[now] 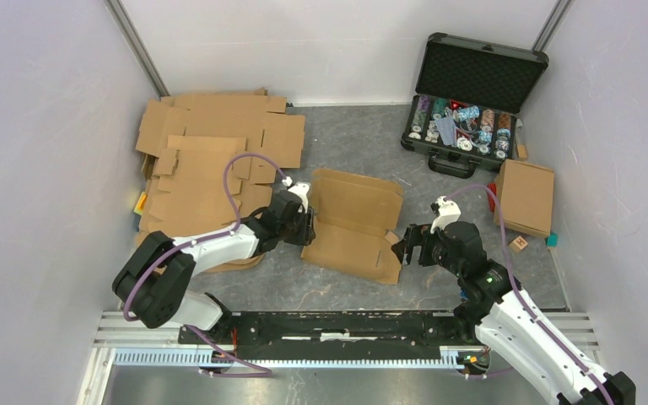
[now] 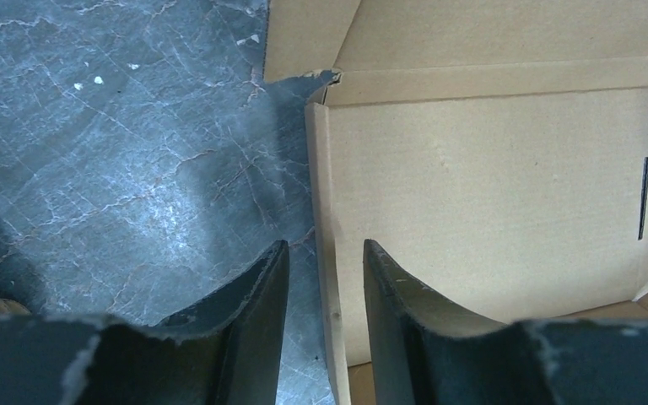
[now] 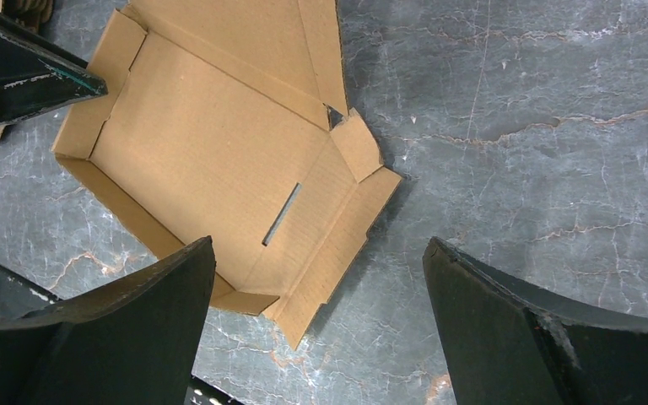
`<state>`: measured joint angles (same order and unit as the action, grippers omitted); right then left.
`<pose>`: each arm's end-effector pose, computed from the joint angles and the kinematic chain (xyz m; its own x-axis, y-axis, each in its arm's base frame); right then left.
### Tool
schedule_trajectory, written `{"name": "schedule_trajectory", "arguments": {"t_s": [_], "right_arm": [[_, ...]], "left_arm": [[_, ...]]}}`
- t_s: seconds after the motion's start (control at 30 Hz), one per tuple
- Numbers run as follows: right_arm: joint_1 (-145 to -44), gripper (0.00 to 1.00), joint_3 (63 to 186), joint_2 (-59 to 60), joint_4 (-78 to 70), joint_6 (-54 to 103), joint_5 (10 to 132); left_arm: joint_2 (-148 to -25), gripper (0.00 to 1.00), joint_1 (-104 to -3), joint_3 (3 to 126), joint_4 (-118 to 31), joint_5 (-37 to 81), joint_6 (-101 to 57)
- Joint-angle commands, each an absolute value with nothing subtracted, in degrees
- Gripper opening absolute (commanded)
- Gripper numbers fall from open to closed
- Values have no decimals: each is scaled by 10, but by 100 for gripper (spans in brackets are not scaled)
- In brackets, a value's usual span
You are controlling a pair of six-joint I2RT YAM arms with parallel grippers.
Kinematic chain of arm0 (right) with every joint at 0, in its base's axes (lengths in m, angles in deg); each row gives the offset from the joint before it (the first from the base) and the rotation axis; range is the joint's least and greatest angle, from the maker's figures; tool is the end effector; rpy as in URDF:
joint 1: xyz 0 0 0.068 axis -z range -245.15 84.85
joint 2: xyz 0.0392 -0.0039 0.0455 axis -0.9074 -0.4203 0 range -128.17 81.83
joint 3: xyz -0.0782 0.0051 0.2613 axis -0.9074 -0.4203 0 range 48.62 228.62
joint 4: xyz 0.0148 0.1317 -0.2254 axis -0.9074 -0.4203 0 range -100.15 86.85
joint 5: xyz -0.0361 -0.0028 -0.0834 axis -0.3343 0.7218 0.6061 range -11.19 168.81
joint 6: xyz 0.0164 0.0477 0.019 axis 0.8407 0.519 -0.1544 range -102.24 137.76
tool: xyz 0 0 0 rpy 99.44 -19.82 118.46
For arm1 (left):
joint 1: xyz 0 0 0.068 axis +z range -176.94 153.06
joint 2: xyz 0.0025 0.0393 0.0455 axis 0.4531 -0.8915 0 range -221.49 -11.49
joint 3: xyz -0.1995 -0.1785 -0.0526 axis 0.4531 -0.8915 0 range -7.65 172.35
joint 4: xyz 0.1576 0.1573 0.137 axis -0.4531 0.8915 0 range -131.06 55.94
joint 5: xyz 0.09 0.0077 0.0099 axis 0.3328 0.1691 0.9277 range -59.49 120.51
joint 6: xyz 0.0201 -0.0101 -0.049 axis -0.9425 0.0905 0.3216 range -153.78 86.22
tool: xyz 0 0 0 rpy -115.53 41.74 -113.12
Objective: Fold the paper box
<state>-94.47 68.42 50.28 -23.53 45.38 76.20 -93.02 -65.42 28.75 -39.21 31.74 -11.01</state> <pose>0.1213 0.0699 0.2023 -0.6533 0.1642 -0.7391 -0.2484 0.8757 0.4140 0.2128 -0.1681 0.1632 -0.7640 0.1130 -0.6352 0.3415 0.9061 -0.2496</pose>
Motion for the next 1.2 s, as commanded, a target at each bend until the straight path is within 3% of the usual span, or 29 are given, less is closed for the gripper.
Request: {"name": "schedule_trajectory", "arguments": {"t_s": [0.0, 0.23, 0.5, 0.83, 1.17], "right_arm": [[-947, 98, 681, 510, -235, 456, 763], [-947, 98, 680, 507, -233, 454, 760], [-947, 98, 675, 514, -223, 460, 745], [-947, 98, 690, 478, -203, 458, 742], [-946, 98, 701, 431, -182, 450, 753]], "left_arm": [[-930, 43, -666, 313, -378, 343, -130], [-934, 40, -705, 333, -342, 430, -143], [-954, 36, -721, 346, -330, 452, -149], [-935, 2, -721, 340, -337, 478, -133], [-928, 2, -721, 342, -321, 535, -81]]}}
